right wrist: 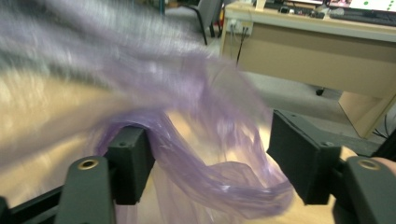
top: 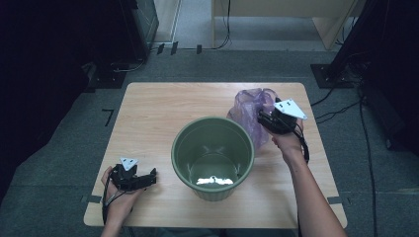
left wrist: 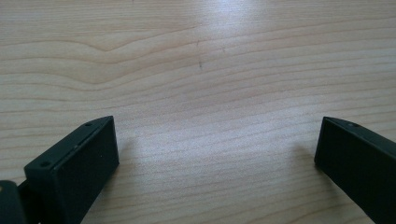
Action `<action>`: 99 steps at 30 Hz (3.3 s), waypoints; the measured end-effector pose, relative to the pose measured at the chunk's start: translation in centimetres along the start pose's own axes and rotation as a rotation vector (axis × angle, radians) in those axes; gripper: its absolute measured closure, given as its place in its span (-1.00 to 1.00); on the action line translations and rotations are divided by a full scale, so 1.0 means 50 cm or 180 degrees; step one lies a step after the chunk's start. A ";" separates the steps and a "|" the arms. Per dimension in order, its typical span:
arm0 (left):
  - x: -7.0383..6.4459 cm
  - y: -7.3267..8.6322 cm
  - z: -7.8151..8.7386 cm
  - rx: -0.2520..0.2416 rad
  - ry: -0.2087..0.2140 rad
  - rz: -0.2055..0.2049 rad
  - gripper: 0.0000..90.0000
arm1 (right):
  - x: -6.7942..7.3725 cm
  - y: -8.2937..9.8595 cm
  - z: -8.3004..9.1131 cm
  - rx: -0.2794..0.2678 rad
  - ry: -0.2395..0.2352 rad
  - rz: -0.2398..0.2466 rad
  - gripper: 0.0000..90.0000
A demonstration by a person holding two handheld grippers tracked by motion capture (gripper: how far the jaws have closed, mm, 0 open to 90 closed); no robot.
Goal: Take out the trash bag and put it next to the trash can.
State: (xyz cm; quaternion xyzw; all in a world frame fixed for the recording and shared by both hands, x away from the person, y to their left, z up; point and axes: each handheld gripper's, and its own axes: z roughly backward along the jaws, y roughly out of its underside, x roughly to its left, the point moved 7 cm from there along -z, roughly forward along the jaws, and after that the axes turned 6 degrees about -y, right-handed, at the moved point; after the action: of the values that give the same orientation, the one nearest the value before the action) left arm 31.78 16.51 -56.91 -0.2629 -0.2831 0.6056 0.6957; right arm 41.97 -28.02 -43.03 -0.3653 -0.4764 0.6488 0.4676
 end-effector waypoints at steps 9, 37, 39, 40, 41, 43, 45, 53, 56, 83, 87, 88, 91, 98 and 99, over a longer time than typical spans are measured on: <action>0.000 0.000 0.000 0.0000 0.0000 0.0000 -1.00 | -0.031 0.075 0.037 0.0227 -0.0031 -0.0067 -0.41; 0.000 0.000 0.000 0.0001 0.0000 0.0004 -1.00 | -0.118 0.243 0.156 0.0679 0.0170 -0.0290 -0.53; 0.000 0.000 0.000 0.0001 0.0000 0.0004 -1.00 | -0.124 0.257 0.166 0.0748 0.0180 -0.0325 -0.56; 0.000 0.000 0.000 0.0002 0.0000 0.0003 -1.00 | -0.127 0.263 0.170 0.0775 0.0193 -0.0341 -0.59; 0.000 0.000 0.000 0.0002 0.0000 0.0003 -1.00 | -0.129 0.269 0.175 0.0797 0.0186 -0.0363 -0.64; 0.000 0.000 0.000 0.0001 0.0001 0.0003 -1.00 | -0.133 0.278 0.183 0.0829 0.0166 -0.0414 -0.68; 0.000 0.000 0.000 0.0001 0.0000 0.0003 -1.00 | -0.136 0.287 0.191 0.0867 0.0157 -0.0449 -0.73; 0.000 0.000 0.000 0.0001 0.0000 0.0003 -1.00 | -0.140 0.321 0.217 0.1063 0.0085 -0.0565 -0.99; 0.000 0.000 0.000 0.0001 0.0000 0.0003 -1.00 | -0.144 0.330 0.227 0.1106 0.0088 -0.0598 -1.00; 0.000 0.000 0.000 0.0001 0.0000 0.0004 -1.00 | -0.193 0.391 0.323 0.1432 0.0294 -0.0657 -1.00; 0.000 0.000 0.000 0.0001 0.0001 0.0005 -1.00 | -0.196 0.399 0.334 0.1492 0.0228 -0.0684 -1.00; 0.000 0.000 0.000 0.0001 0.0000 0.0004 -1.00 | -0.195 0.401 0.336 0.1512 0.0201 -0.0711 -1.00; 0.000 0.000 0.000 0.0002 0.0001 0.0003 -1.00 | -0.195 0.404 0.343 0.1523 0.0178 -0.0711 -1.00; 0.000 0.000 0.000 0.0001 0.0000 0.0003 -1.00 | -0.190 0.409 0.348 0.1555 0.0207 -0.0593 -1.00; 0.000 0.000 0.000 0.0001 0.0000 0.0004 -1.00 | -0.189 0.409 0.348 0.1556 0.0208 -0.0584 -1.00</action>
State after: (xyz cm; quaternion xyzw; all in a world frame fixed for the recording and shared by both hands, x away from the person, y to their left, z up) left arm 31.77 16.50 -56.91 -0.2630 -0.2828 0.6061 0.6954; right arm 23.48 -44.10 -57.55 -0.2174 -0.3213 0.6874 0.6140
